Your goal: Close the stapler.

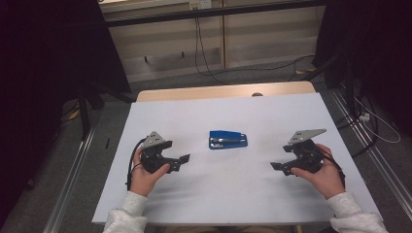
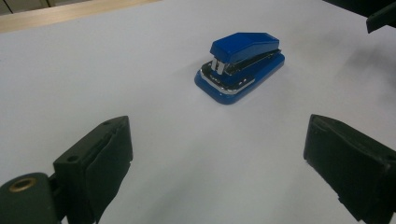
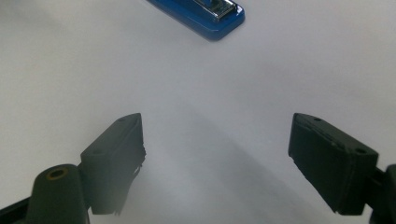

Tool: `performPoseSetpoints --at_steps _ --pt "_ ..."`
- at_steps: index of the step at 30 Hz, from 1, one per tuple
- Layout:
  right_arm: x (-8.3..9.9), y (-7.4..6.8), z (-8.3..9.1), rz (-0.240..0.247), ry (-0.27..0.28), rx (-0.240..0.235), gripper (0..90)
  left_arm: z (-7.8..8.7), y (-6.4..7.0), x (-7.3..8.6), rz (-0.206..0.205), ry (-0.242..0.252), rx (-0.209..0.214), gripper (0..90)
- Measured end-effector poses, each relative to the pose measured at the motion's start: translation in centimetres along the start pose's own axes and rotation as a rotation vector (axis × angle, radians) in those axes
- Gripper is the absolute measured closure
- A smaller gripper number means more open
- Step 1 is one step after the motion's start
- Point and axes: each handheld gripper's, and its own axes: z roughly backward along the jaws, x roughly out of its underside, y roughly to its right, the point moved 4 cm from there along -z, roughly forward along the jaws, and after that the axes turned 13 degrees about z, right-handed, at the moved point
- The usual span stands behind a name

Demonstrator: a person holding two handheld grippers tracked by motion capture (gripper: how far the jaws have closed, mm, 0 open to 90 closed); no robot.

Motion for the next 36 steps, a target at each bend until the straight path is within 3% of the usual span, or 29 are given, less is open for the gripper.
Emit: performPoseSetpoints --at_steps 25,36 --pt "1.3 -1.8 1.4 0.005 -0.011 -0.017 17.5 3.2 -1.5 1.4 0.016 0.017 -0.029 7.3" --pt "1.4 -2.0 1.9 0.007 0.001 -0.017 17.5 4.6 -2.0 2.4 0.023 0.016 -0.042 7.3"
